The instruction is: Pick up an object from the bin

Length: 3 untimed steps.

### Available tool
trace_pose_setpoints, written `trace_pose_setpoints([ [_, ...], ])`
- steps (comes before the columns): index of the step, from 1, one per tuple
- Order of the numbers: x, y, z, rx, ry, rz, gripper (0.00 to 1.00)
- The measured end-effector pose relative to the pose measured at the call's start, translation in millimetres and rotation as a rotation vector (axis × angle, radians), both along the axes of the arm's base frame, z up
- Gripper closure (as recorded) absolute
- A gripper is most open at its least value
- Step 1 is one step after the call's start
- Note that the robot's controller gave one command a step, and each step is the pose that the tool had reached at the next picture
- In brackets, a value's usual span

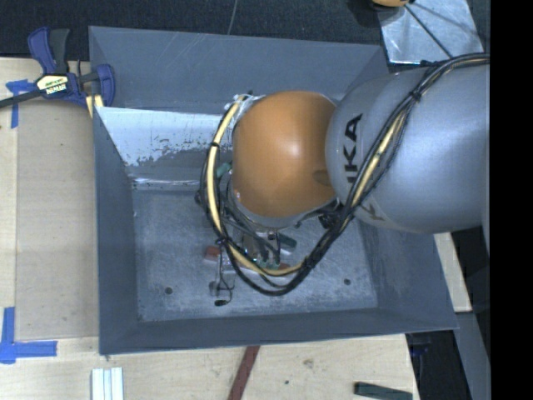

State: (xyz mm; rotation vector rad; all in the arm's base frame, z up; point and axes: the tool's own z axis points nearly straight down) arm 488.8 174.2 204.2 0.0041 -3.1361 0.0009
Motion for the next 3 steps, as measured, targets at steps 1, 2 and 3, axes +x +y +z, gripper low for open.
trace_pose_setpoints([
  [1, 2.0, -0.8, 3.9, 0.002, -0.008, -0.004, 0.0],
  [2, 25.3, -46.0, -71.8, 0.002, -0.012, 0.014, 0.0],
  [3, 26.8, -63.5, -83.3, 0.0, -0.003, 0.008, 0.0],
])
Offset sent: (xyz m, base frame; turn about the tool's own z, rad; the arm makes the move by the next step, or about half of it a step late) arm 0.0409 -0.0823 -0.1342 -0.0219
